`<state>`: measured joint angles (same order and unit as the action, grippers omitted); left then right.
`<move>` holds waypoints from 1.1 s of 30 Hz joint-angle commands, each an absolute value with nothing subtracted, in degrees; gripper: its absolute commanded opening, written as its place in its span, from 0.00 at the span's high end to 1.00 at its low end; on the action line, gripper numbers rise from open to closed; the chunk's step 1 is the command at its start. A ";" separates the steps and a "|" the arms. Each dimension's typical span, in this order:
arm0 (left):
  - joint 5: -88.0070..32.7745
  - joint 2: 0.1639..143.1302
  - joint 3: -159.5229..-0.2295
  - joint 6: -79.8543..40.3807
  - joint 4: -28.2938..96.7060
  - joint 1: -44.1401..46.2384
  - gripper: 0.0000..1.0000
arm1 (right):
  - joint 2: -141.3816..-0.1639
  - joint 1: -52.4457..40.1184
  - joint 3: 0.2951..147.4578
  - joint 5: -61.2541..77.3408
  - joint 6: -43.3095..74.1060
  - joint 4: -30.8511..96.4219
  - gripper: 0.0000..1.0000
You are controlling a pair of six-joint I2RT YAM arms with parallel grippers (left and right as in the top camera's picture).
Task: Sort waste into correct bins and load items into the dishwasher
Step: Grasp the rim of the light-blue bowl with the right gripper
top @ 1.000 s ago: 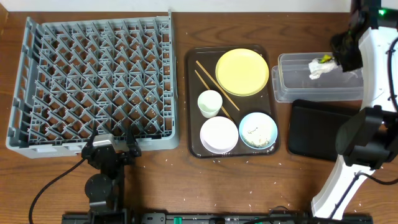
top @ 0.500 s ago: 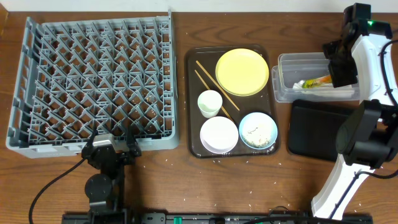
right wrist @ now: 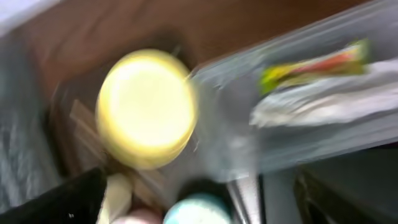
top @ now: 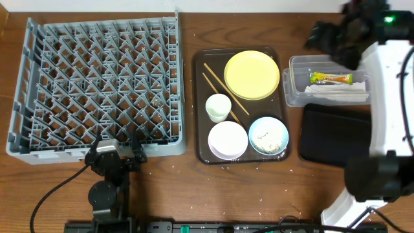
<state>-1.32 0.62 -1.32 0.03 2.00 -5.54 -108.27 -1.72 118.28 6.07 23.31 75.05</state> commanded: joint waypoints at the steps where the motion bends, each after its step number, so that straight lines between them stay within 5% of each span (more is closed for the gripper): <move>1: -0.43 0.34 -0.23 0.38 4.03 -5.78 0.08 | -109.06 -8.82 117.67 9.02 16.64 79.35 0.14; 3: -0.43 0.34 -0.23 0.38 4.05 -5.78 0.08 | -109.23 -12.71 115.59 8.27 16.67 80.38 0.17; 6: -0.45 0.34 -0.23 0.38 4.03 -5.78 0.08 | -109.25 -18.50 109.78 4.08 22.37 79.85 0.07; 15: -0.43 0.34 -0.23 0.38 4.03 -5.78 0.08 | -109.25 -29.15 90.78 2.24 33.30 70.89 0.19; 33: -0.43 0.34 -0.23 0.38 4.03 -5.78 0.08 | -109.32 -30.35 80.31 -6.96 36.80 59.40 0.37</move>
<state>-1.34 0.64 -1.32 0.03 2.02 -5.54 -109.27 -30.46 80.62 -3.95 35.81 60.16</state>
